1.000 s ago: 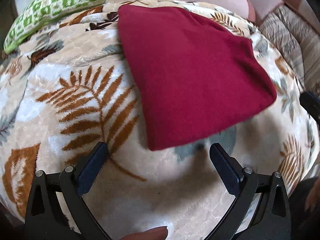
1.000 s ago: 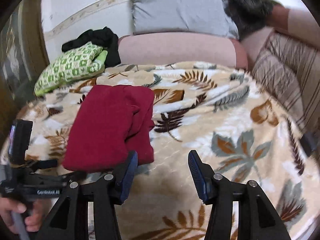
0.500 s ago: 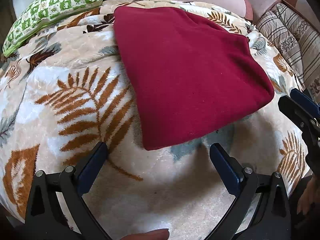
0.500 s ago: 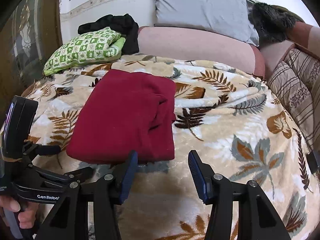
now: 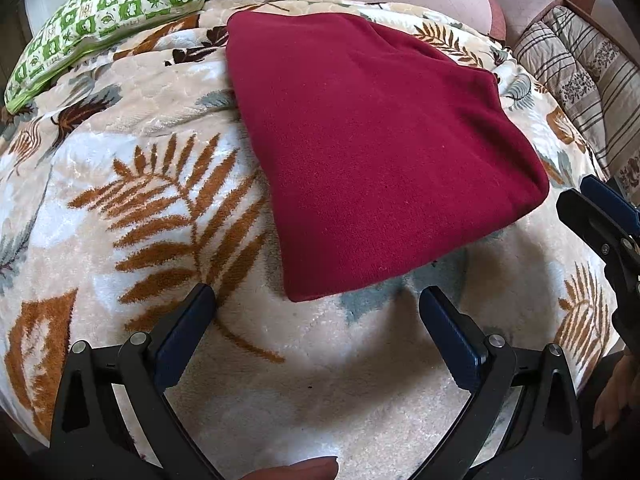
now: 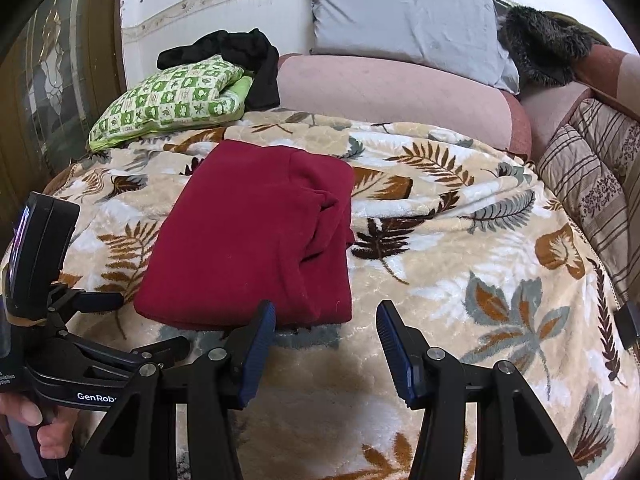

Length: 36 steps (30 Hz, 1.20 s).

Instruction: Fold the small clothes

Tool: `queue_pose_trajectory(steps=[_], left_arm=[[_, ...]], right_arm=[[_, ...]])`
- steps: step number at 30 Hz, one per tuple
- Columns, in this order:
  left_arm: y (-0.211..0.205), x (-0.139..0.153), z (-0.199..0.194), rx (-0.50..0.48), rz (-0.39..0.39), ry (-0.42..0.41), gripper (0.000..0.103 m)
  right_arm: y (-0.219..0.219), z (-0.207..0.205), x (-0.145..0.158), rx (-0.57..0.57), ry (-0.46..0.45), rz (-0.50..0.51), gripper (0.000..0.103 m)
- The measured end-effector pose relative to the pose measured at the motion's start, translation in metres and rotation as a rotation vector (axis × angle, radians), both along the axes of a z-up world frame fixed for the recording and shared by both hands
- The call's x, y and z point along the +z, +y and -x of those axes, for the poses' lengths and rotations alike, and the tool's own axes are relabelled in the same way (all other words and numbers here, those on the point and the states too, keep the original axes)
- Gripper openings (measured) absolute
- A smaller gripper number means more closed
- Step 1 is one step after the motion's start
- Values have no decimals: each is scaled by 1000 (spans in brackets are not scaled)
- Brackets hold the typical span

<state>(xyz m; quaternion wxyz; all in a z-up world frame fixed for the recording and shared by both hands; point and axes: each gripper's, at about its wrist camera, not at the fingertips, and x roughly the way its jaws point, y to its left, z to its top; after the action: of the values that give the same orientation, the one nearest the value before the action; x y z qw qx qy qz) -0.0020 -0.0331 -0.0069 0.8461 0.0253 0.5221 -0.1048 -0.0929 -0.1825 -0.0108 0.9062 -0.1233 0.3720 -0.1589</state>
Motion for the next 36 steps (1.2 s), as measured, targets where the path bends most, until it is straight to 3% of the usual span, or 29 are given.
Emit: queue_pose_trajectory(steps=[25,32,36], left_arm=[[0,-1,0,2,1,2,102],[3,4,3,-8,63,-23,102],[1,3,4,-6,24,-27,102]], right_arm=[[3,-2,2,-5,-7,4,51],[4,-2,0,5,-2,10,51],[5,-2,0,6,-2,11,51]])
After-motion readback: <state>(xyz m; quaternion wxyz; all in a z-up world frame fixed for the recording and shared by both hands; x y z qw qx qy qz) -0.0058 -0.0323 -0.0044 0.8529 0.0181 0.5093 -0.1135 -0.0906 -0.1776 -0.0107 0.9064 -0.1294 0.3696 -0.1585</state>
